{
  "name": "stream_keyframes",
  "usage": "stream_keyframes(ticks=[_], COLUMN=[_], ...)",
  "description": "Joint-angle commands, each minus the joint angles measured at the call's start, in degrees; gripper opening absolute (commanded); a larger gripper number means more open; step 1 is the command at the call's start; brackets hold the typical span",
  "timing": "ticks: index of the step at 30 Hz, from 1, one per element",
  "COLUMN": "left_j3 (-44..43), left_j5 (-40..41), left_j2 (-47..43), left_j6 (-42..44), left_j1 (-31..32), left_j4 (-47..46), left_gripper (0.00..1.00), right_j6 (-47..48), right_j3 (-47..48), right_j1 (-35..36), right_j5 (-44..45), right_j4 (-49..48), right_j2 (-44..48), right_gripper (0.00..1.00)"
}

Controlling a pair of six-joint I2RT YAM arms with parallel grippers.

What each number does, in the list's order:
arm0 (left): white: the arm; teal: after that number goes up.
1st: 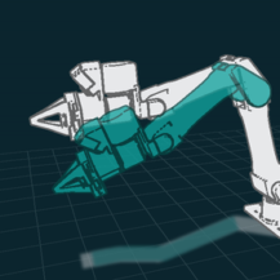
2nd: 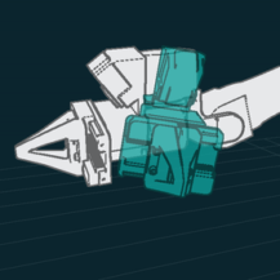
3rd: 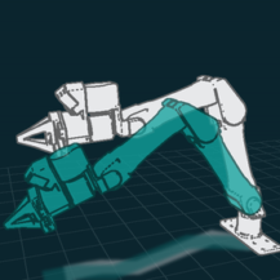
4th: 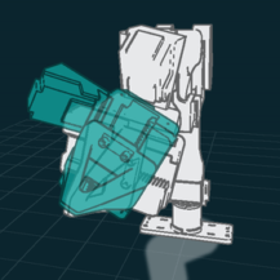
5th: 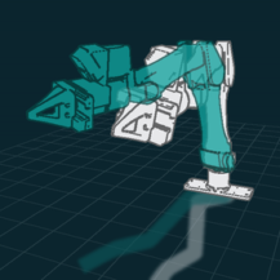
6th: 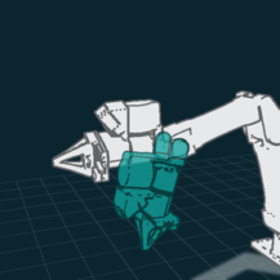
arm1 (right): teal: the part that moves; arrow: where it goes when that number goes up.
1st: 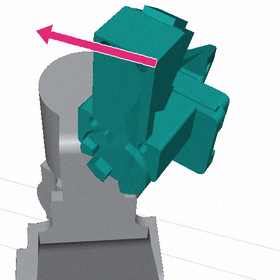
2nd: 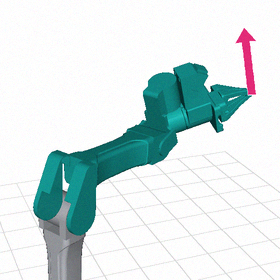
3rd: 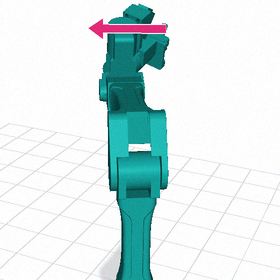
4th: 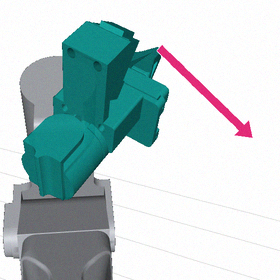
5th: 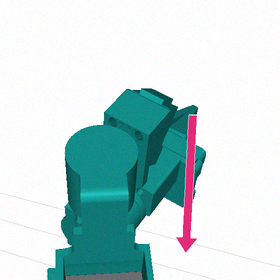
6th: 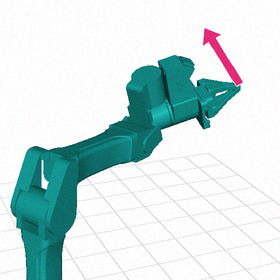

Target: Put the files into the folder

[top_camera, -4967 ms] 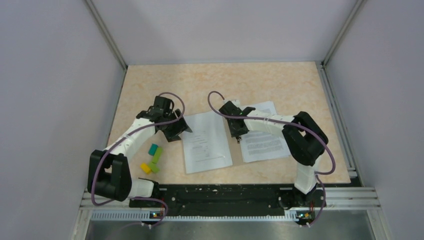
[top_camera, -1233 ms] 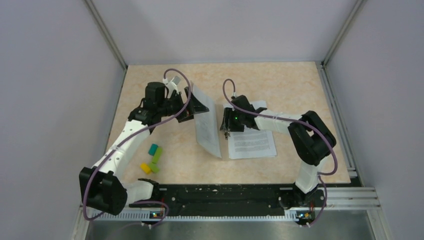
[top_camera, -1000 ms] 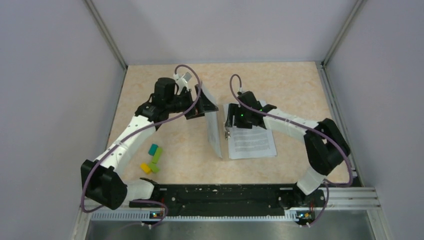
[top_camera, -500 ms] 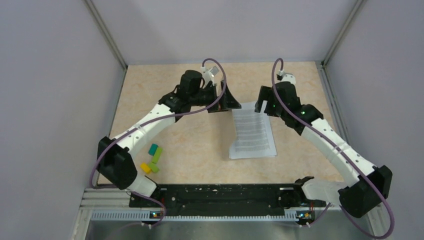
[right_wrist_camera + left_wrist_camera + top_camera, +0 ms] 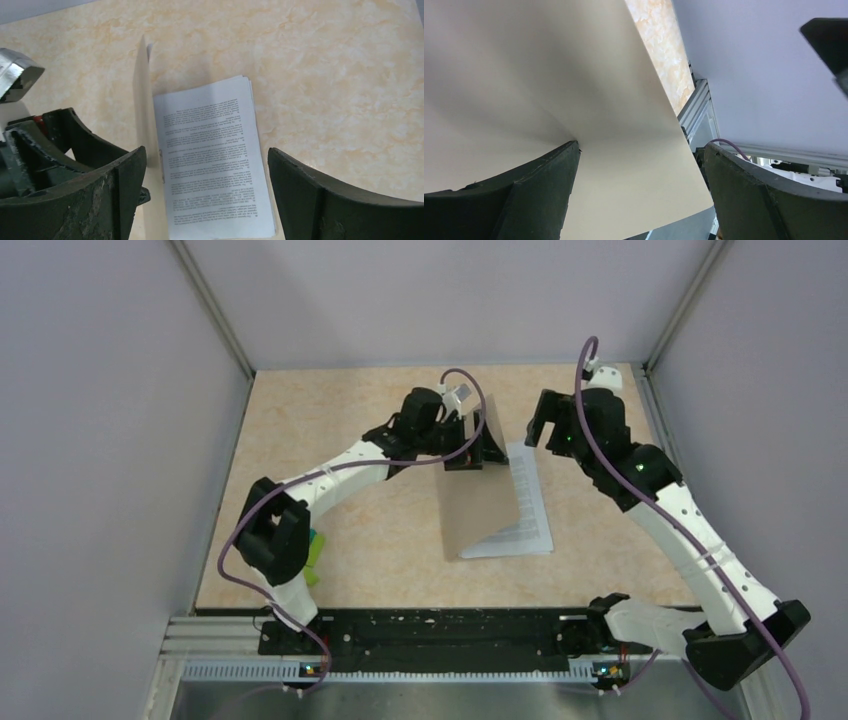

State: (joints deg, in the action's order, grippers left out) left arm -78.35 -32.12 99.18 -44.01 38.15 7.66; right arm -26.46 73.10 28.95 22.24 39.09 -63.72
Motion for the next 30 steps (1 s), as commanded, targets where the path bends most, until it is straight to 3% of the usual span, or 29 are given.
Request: stream_keyframes(ticks=[1, 8, 18, 22, 30], left_j3=[0.22, 0.01, -1.17, -1.64, -3.09], left_j5=[-2.3, -8.99, -9.71, -6.48, 6.21], left_j2=[2.83, 10.93, 17.74, 19.9, 21.6], left_j6=[-1.51, -1.27, -1.32, -1.64, -1.08], left_j1=[0.76, 1.4, 1.4, 1.31, 0.2], left_j4=[-8.65, -14.66, -14.9, -11.68, 4.91], left_gripper=[0.99, 0.99, 0.99, 0.99, 0.95], right_j6=[1.54, 0.68, 0.7, 0.47, -0.22], right_j3=[3.36, 2.1, -0.29, -2.32, -6.1], right_j1=[-0.37, -0.35, -0.33, -0.38, -0.37], right_j5=[1.92, 1.45, 1.68, -0.14, -3.64], right_j4=[0.65, 0.84, 0.82, -0.47, -3.58], right_j2=[0.51, -0.46, -1.5, -2.29, -3.14], right_gripper=[0.91, 0.97, 0.99, 0.99, 0.99])
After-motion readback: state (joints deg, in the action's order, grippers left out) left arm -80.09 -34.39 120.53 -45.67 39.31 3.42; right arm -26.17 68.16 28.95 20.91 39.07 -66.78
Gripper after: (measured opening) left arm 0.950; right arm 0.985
